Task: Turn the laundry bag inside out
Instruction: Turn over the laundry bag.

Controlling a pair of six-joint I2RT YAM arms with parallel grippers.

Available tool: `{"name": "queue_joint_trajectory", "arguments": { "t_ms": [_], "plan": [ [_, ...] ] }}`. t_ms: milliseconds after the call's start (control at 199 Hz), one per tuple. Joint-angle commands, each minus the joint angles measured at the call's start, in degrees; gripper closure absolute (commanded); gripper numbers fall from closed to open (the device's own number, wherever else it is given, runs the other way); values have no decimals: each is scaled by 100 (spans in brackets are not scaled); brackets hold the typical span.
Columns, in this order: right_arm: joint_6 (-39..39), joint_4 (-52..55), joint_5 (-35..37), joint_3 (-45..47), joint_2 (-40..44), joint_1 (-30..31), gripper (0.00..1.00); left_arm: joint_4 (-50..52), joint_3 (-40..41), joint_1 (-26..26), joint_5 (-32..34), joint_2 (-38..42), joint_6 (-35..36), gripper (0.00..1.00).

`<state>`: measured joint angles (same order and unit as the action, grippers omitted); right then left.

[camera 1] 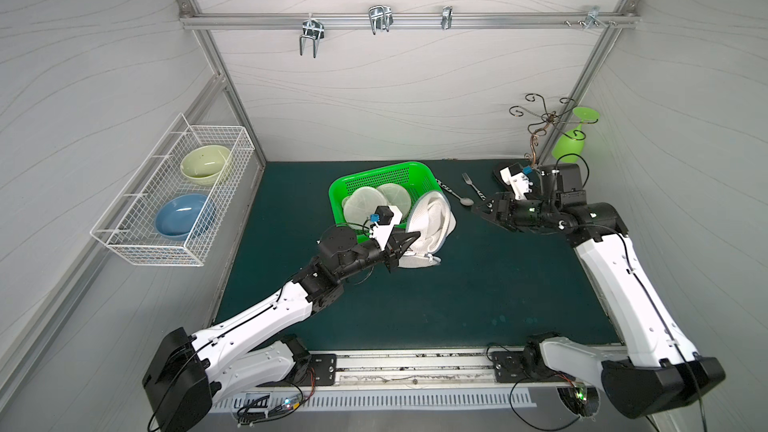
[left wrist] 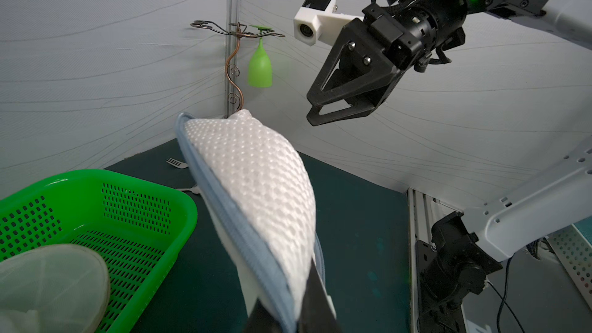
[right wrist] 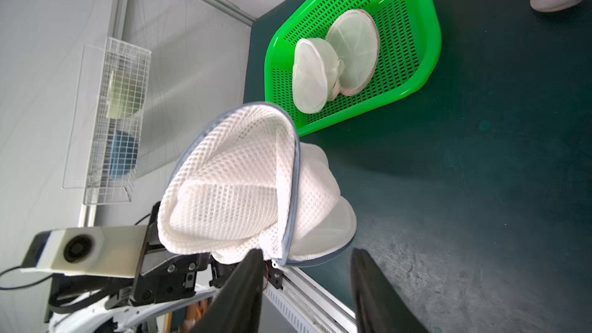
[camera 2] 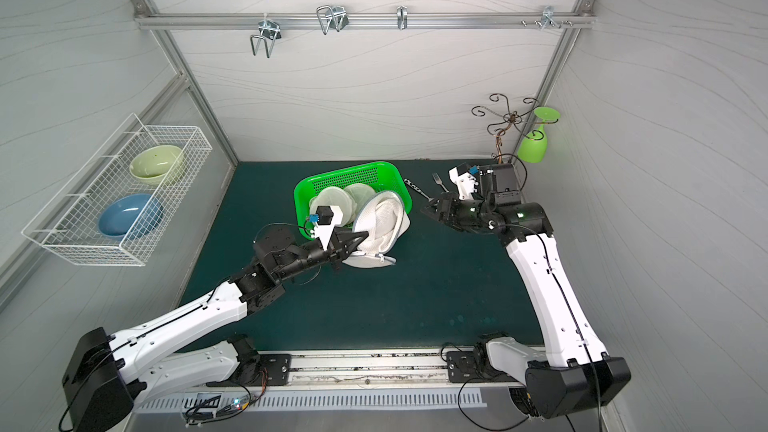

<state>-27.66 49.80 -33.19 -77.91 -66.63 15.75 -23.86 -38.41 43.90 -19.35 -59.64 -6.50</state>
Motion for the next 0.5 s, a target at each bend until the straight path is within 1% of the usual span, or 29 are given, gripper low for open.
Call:
{"name": "queue_joint_trajectory", "arguments": {
  "t_ms": [0, 55, 161, 338, 499],
  "plan": [
    [113, 6, 56, -129, -116, 473, 58, -330, -69, -13, 42, -64, -90, 100],
    [162, 98, 207, -180, -225, 592, 59, -330, -79, -13, 20, -65, -94, 100],
    [211, 67, 256, -182, -390, 688, 61, -338, -68, -6, -32, -40, -88, 100],
    [271, -18, 246, -333, -788, 836, 69, -337, -79, -11, -128, -39, -81, 100],
    [288, -120, 254, -425, -1006, 984, 71, -339, -94, -13, -212, -50, -82, 100]
  ]
}}
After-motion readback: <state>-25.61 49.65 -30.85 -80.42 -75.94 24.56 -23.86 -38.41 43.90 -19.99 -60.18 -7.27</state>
